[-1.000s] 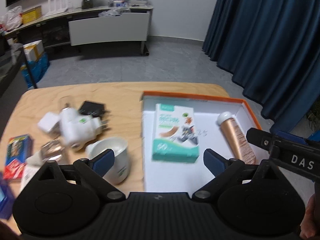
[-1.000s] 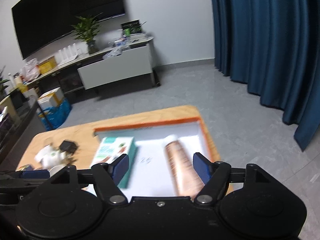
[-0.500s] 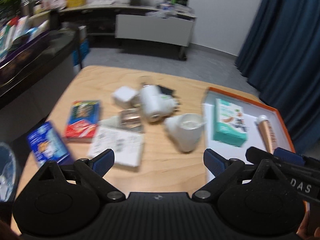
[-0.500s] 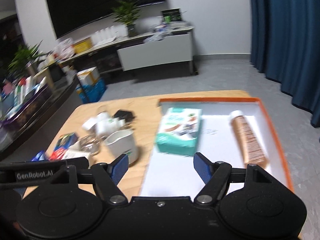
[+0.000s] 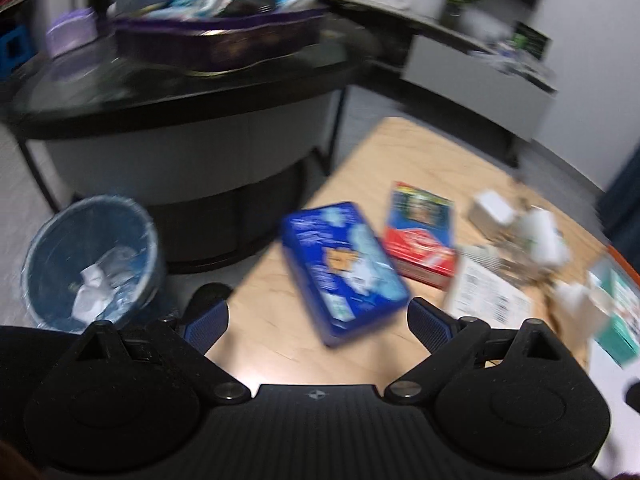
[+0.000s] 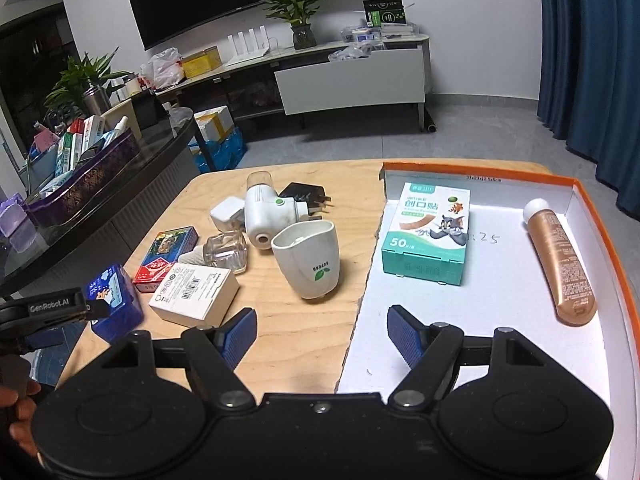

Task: Organize rigid objects
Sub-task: 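Move left tool toward blue plastic case while right tool approaches white cup, then grasp blue plastic case with left tool while right tool grasps white cup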

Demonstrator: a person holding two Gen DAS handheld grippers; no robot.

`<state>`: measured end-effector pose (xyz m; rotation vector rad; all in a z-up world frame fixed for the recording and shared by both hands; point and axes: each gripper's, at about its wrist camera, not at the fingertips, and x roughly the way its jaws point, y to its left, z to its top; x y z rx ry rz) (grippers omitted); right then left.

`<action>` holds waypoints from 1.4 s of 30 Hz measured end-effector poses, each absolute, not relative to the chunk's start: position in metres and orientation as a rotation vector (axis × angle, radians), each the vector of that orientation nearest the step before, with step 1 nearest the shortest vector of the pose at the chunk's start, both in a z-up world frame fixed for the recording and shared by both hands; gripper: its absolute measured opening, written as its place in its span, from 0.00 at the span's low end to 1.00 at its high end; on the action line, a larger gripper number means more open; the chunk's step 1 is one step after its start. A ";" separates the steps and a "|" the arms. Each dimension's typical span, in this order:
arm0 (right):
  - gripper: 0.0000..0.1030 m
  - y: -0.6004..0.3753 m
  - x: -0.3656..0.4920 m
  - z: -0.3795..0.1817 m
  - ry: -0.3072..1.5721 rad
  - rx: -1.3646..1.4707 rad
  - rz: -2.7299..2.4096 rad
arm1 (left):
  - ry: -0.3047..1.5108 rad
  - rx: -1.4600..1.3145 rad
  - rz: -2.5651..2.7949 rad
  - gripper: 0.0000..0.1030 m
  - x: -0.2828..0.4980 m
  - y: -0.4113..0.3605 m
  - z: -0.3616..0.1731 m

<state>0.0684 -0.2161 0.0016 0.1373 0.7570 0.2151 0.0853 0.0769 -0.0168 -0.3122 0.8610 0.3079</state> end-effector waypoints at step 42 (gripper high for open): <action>0.63 -0.163 0.184 -0.050 0.832 -0.097 0.339 | 0.749 -0.191 -0.064 0.60 0.071 0.055 -0.014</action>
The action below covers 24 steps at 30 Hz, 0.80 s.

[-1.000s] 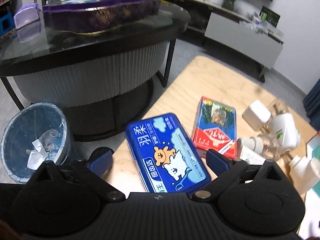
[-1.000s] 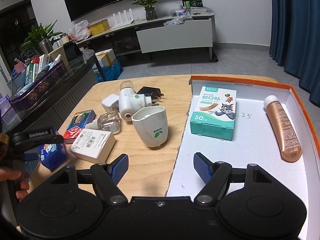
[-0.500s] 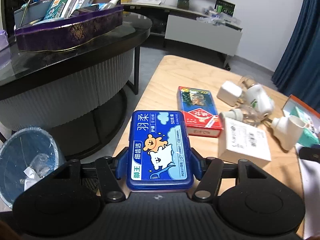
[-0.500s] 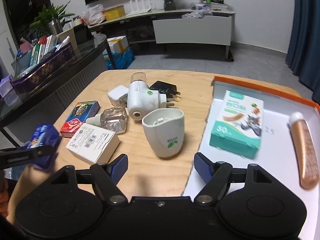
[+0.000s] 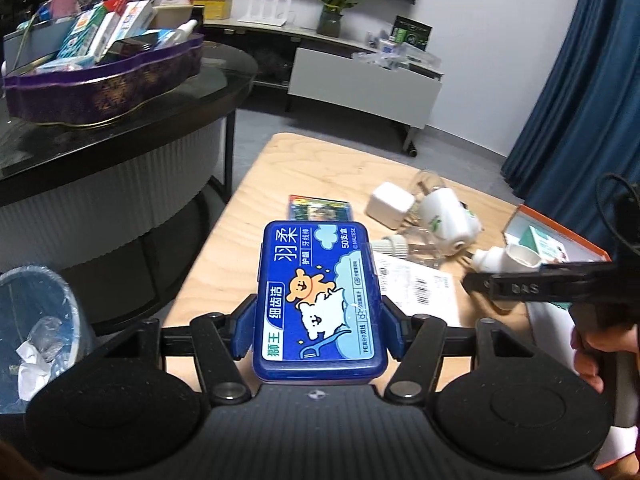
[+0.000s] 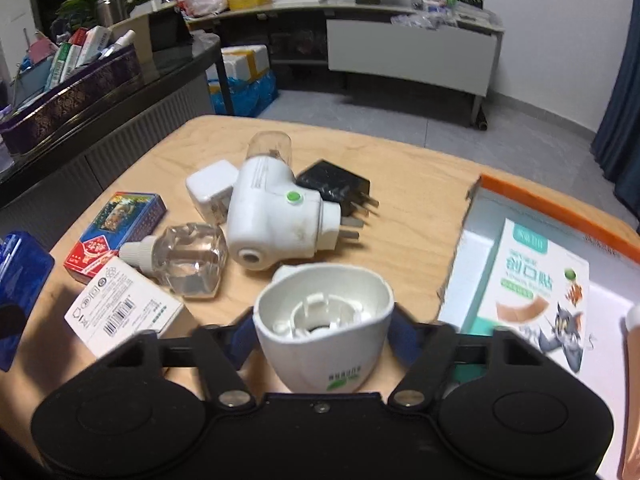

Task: Organize rigid objects
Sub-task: 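Grasp blue plastic case with left tool while right tool grasps white cup, then carry blue case with left tool while right tool carries white cup over white box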

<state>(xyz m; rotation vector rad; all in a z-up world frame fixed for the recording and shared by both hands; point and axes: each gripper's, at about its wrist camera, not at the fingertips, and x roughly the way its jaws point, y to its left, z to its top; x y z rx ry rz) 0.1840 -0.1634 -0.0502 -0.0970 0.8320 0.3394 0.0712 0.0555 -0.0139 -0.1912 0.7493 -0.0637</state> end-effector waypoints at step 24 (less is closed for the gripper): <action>0.63 -0.248 0.045 0.030 0.707 0.029 0.081 | 0.734 -0.146 -0.343 0.60 0.053 -0.048 0.015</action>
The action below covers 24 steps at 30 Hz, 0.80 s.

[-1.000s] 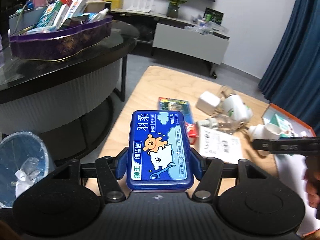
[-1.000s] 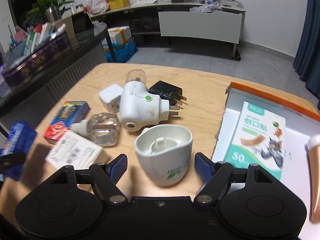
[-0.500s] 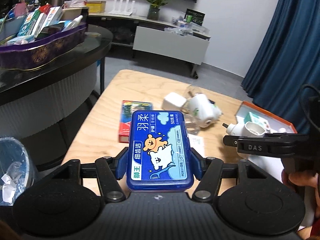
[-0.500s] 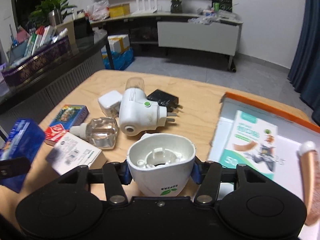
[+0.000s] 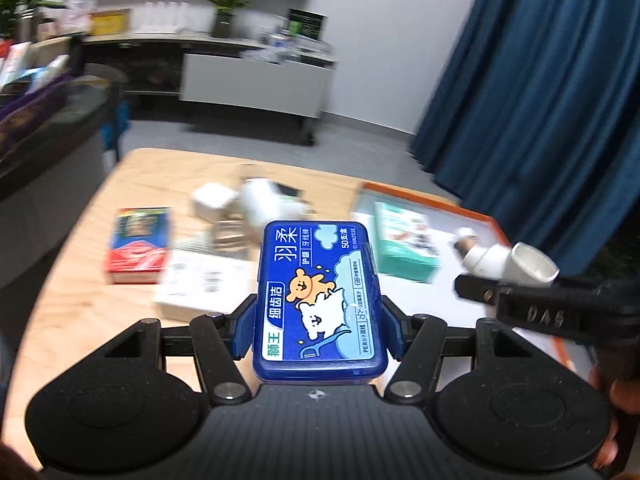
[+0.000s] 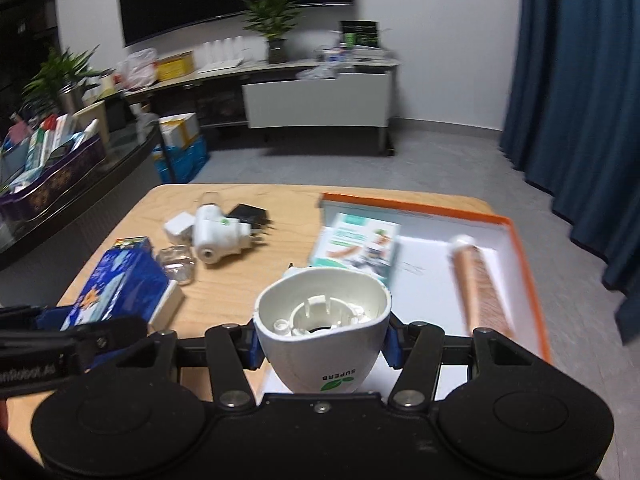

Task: Organize rigid objects
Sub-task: 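Carry blue case with left tool while right tool carries white cup over white box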

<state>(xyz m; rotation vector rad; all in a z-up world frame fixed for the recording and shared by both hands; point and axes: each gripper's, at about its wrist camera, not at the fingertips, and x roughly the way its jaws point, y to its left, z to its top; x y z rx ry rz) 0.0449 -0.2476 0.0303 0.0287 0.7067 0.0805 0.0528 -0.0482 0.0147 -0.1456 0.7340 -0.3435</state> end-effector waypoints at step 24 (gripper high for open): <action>0.63 -0.313 -0.013 0.029 0.619 0.120 -0.066 | 0.690 -0.067 -0.415 0.60 0.032 -0.126 0.017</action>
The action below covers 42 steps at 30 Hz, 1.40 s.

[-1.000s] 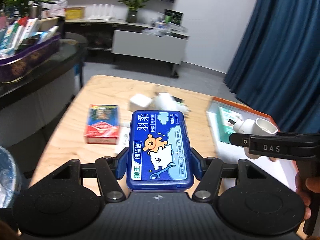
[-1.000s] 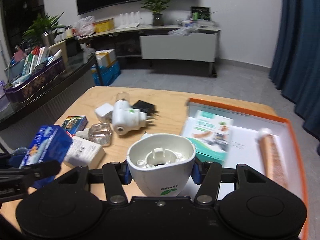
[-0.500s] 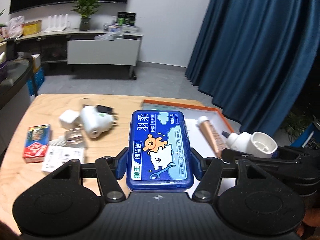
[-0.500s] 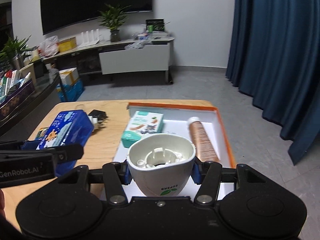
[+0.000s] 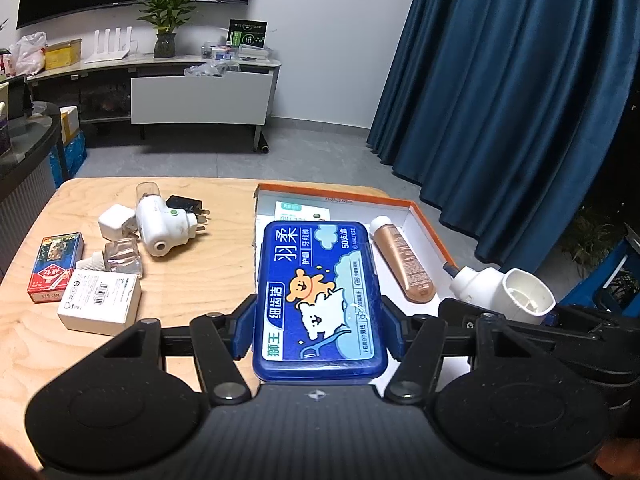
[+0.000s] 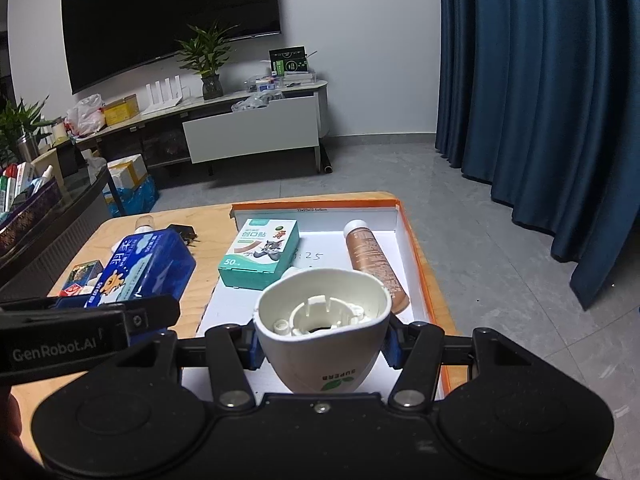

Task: Organize rigid objects
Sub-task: 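Carry blue case with left tool while right tool carries white cup over white box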

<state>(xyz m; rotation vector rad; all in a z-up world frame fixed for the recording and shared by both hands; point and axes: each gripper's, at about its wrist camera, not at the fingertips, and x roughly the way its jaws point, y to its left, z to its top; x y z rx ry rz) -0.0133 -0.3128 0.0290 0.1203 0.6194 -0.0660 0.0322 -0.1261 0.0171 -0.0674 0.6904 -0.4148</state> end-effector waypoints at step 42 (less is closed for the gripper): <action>0.63 -0.314 -0.030 0.036 0.593 0.116 -0.052 | 0.662 -0.059 -0.421 0.60 0.019 -0.123 0.018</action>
